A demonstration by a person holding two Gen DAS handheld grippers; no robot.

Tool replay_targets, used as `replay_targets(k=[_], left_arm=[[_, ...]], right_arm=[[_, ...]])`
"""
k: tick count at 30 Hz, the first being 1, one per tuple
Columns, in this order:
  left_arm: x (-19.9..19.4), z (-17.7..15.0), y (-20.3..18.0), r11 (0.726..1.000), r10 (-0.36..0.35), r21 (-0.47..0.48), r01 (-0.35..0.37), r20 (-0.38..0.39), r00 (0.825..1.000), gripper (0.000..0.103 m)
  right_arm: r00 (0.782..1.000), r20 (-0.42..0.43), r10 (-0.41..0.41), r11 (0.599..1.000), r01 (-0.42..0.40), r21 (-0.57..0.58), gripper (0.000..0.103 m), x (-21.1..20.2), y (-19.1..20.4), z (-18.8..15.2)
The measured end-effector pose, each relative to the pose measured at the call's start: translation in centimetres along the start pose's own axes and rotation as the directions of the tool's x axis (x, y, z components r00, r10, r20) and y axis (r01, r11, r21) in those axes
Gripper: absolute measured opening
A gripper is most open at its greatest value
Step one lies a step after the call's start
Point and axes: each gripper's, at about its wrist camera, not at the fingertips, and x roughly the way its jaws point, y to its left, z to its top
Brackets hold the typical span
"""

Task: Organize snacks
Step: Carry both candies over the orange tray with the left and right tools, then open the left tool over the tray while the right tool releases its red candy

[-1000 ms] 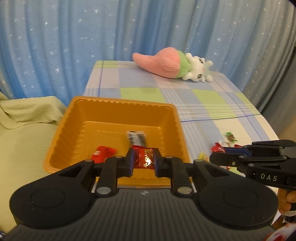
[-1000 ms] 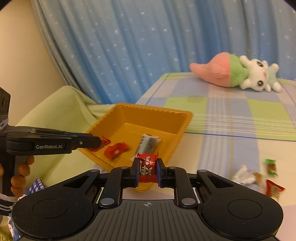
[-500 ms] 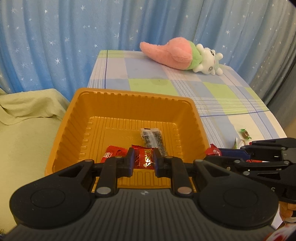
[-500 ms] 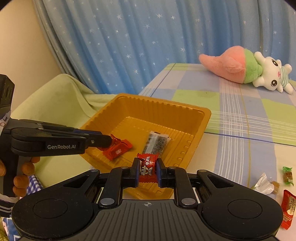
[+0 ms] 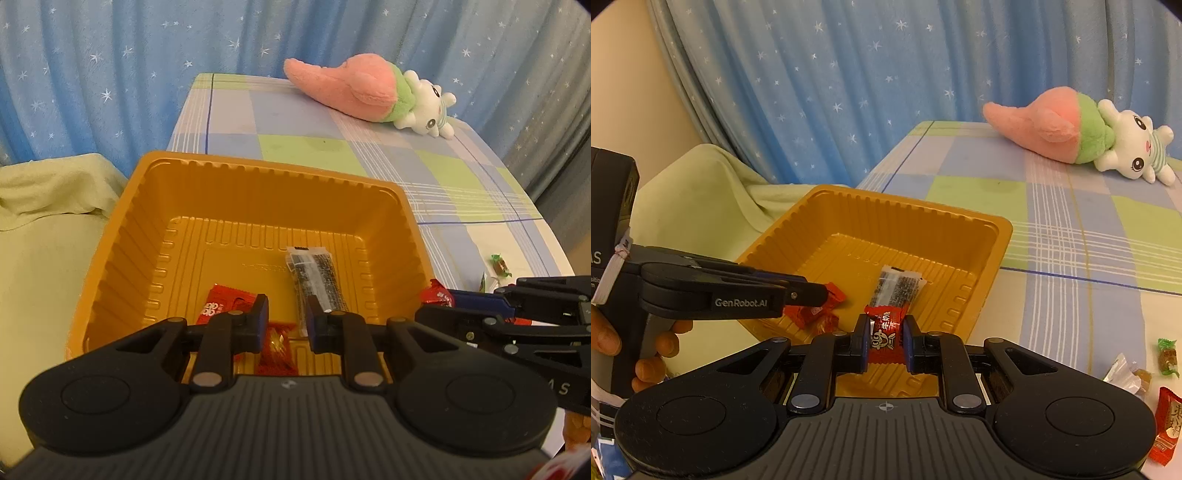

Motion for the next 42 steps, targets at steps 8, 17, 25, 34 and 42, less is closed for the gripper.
replay_targets(k=[8,17,25,34,42], left_arm=[[-1.1,0.7,2.1,0.999,0.025,-0.042,-0.025,0.01,1.0,0.029],[-2.1,0.6,3.4,0.997,0.041,-0.069,-0.04,0.013,0.999,0.034],[-2.9,-0.3,3.2,0.996,0.054,-0.07,-0.052,0.016,0.998,0.049],[-4.3,-1.7,1.8,0.997,0.06,-0.054,-0.059,0.01,0.998,0.063],[-5.5,-3.4,-0.7,0.999,0.039,-0.032,-0.039,0.001,0.999,0.064]], right_arm=[[1.0,-0.02,0.003,1.0,-0.003,-0.001,0.018,1.0,0.1,0.4],[0.999,-0.038,0.037,0.999,-0.036,0.033,0.019,2.8,0.2,0.8],[1.0,-0.008,0.019,0.997,-0.019,0.073,0.066,2.5,-0.1,0.9],[1.0,-0.01,0.019,0.995,-0.018,0.102,0.079,-0.3,-0.8,-0.3],[1.0,-0.003,0.008,0.989,-0.007,0.15,0.083,-3.7,-2.2,-2.6]])
